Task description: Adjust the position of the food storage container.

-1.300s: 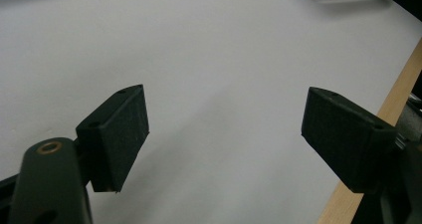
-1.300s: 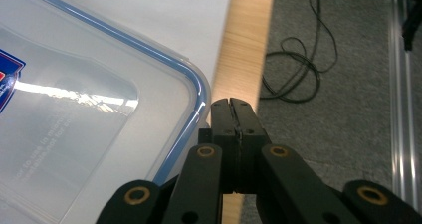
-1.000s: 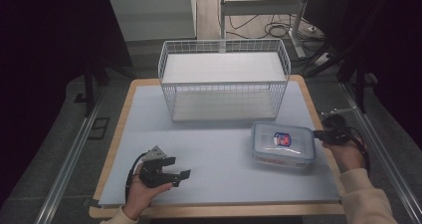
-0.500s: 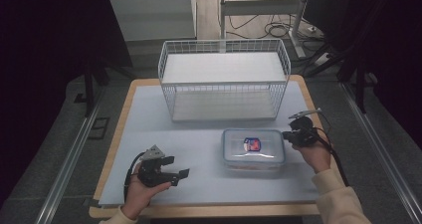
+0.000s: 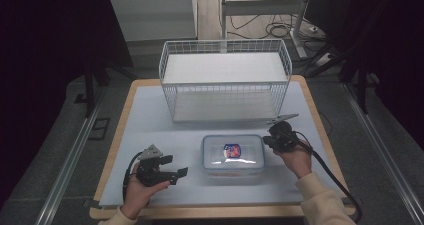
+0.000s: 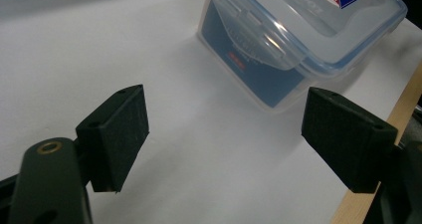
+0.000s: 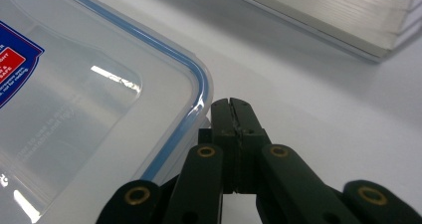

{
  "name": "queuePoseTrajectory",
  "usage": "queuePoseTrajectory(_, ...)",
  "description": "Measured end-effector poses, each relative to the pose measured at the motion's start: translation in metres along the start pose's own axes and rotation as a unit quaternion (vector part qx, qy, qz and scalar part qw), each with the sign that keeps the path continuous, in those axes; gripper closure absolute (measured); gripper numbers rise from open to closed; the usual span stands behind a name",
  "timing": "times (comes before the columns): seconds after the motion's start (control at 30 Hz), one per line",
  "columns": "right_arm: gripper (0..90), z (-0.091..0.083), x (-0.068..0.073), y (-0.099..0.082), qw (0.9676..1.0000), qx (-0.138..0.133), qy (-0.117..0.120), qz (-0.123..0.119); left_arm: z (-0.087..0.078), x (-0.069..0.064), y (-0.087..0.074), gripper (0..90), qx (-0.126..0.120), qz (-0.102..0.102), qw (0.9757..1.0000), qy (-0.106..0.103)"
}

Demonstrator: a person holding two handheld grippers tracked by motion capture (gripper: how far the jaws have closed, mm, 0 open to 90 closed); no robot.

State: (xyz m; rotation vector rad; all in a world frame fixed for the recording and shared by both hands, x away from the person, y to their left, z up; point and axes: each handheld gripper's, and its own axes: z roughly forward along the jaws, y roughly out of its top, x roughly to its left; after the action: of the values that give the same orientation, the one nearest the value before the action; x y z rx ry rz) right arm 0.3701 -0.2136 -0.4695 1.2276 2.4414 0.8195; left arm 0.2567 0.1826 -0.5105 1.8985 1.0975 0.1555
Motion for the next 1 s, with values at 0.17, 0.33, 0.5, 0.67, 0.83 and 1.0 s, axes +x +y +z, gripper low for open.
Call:
queuePoseTrajectory(0.17,90.0,0.005,0.009,0.004,0.9999,-0.005,0.011,-0.005,-0.001,0.001,0.0,18.5,-0.002,-0.001,1.0,0.001)
queuePoseTrajectory(0.33,90.0,0.008,0.017,0.006,0.9998,-0.005,0.014,-0.012,-0.001,0.002,0.0,18.5,-0.003,-0.004,1.0,0.002)
queuePoseTrajectory(0.5,90.0,0.009,0.021,0.008,0.9996,-0.007,0.016,-0.02,-0.003,0.003,0.0,18.5,-0.005,-0.008,0.9999,0.005)
queuePoseTrajectory(0.67,90.0,0.008,0.02,0.006,0.9995,-0.011,0.022,-0.021,-0.003,0.006,-0.001,18.5,-0.008,-0.012,0.9999,0.008)
queuePoseTrajectory(0.83,90.0,-0.01,0.007,-0.004,0.9989,-0.041,0.018,-0.011,-0.004,0.007,-0.002,18.5,-0.008,-0.018,0.9998,0.01)
queuePoseTrajectory(1.0,90.0,-0.028,-0.007,-0.028,0.9971,-0.069,0.031,-0.002,-0.003,0.006,0.0,18.5,-0.009,-0.021,0.9997,0.011)
